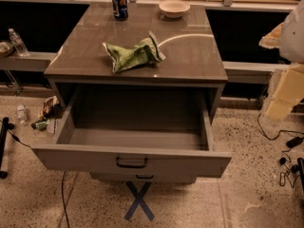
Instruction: Close top drawer
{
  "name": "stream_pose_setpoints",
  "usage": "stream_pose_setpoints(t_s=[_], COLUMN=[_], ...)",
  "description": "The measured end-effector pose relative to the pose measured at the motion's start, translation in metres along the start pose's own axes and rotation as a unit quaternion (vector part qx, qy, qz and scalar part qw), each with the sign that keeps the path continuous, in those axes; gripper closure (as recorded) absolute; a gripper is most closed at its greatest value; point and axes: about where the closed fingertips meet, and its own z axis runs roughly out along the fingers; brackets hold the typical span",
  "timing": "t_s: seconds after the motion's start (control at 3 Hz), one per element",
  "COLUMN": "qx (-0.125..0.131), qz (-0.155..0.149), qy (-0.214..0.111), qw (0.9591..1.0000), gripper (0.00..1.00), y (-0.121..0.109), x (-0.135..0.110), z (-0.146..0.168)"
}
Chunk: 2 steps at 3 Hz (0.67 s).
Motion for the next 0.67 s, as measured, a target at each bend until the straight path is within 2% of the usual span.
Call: stream_pose_setpoints(t_s=[0.33, 0.67], qx=[0.0, 0.004], qz=[0.0, 0.006], qy=[0.0, -0.018], qw=[1.0, 0.9998], gripper=[0.0, 0.0], y=[0.0, 0.009], x=[0.0, 0.006], z=[0.0, 0.02])
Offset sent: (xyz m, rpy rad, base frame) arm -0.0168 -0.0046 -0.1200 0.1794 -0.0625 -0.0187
